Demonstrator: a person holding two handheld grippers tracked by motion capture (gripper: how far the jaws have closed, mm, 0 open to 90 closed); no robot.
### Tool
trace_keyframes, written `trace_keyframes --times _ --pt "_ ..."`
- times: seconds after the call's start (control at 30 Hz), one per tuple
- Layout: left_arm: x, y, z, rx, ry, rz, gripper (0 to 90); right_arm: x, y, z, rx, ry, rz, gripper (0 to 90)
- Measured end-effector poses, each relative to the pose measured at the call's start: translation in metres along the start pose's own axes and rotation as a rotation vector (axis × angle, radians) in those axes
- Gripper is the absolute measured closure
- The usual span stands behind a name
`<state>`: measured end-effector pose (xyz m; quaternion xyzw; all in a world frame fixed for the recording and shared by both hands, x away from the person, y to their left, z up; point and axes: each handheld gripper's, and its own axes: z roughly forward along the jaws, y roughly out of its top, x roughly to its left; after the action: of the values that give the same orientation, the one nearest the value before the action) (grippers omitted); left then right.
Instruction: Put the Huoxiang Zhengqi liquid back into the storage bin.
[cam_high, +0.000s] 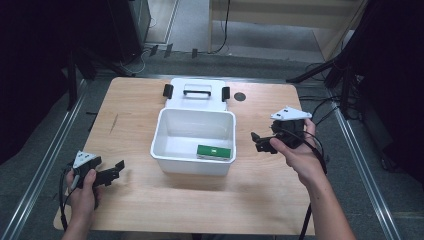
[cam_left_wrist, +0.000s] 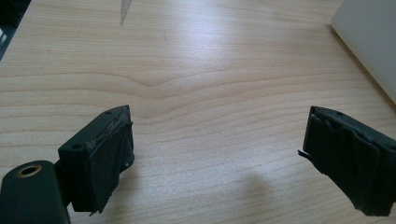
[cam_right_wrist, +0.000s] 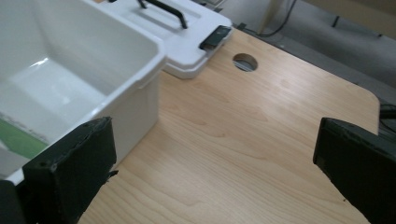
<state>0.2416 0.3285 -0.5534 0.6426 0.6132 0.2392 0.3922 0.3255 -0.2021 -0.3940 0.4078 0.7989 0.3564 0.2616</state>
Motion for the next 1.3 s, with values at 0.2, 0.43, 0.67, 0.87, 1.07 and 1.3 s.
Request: trace_keyframes --times 0.2,0.43,0.67,0.87,1.07,1.3 --pt "0.000 0.000 0.000 0.000 0.002 -0.001 9.2 -0.013 -0.028 -0.006 -0.074 -0.088 0.091 0.0" --pt "0.000 0.000 -0.001 -0.004 0.003 0.000 9.2 -0.020 -0.060 -0.005 -0.105 -0.153 0.120 0.0" --pt "-0.001 0.000 -0.001 -0.005 0.012 0.006 9.2 -0.027 -0.095 -0.004 -0.138 -0.174 0.169 0.0" --pt "-0.002 -0.001 -0.001 -0.008 0.017 0.007 9.2 -0.034 -0.120 -0.005 -0.165 -0.195 0.192 0.0" --pt "-0.002 -0.001 -0.001 -0.013 0.019 0.005 9.2 -0.046 -0.152 -0.006 -0.177 -0.235 0.243 0.0" --pt "-0.003 -0.001 -0.001 -0.014 0.026 0.007 9.2 -0.058 -0.189 -0.010 -0.155 -0.264 0.293 0.0"
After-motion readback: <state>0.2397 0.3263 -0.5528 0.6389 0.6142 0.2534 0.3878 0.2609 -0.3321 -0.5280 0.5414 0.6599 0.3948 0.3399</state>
